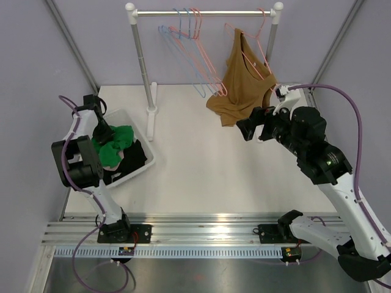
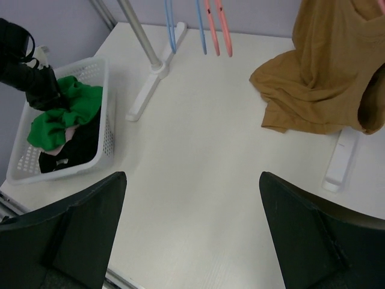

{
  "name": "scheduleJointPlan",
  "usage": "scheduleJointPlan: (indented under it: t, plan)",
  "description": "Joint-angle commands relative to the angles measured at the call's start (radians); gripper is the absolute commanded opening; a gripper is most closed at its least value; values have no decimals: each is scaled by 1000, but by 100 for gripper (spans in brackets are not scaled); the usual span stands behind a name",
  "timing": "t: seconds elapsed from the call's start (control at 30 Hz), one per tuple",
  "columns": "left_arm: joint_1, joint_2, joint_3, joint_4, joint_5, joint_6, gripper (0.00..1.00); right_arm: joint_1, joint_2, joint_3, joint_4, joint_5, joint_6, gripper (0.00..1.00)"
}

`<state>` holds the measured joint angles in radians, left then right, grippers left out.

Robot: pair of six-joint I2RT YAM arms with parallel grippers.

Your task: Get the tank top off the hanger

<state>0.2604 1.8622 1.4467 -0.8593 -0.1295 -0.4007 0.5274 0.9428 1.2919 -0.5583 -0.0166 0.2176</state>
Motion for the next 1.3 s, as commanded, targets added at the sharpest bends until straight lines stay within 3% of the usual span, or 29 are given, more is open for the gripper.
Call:
scheduleJointPlan:
  t: [0.0,0.03,0.07,0.17,0.23,0.27,0.3,0.43,0.6,0.77,0.87,1.07,1.1,1.13,1.2,1.27]
  plan:
    - [2,-58,-11,22,19,-23,0,-1,7,105,-15,139,3,99]
    - [3,-93,-5,19,16,-23,8,-1,19,122,-32,168,-24,100]
    - [5,-128,1,19,19,-23,24,-1,34,165,-73,203,-40,99]
    - [5,-280,11,17,33,-23,56,-10,117,251,-132,291,-93,99]
    - [7,-393,9,20,41,-23,68,-38,149,297,-144,306,-121,99]
    - [7,-431,6,23,44,-23,93,-56,169,349,-158,307,-132,100]
    - [7,-461,1,23,50,-27,99,-81,218,378,-167,291,-139,100]
    - [-1,-610,-26,28,96,-17,99,-217,364,500,-175,222,-205,99]
    - [-145,-859,-98,35,87,26,99,-325,582,679,-152,74,-261,92]
    - [-378,-1020,-271,69,102,92,99,-383,801,881,-186,-37,-287,69]
    - [-440,-1075,-379,78,68,114,99,-386,913,993,-219,-65,-311,64]
    - [-460,-1080,-490,126,97,126,99,-386,1051,1162,-273,-115,-325,42]
    - [-460,-1080,-488,128,106,128,99,-386,1057,1173,-273,-134,-327,28]
    - [-461,-1081,-486,128,111,128,99,-386,1061,1185,-272,-135,-324,21]
    - [-461,-1086,-486,138,123,129,99,-386,1061,1187,-270,-146,-319,17]
    - [-461,-1091,-494,141,123,129,99,-385,1053,1187,-262,-169,-316,2]
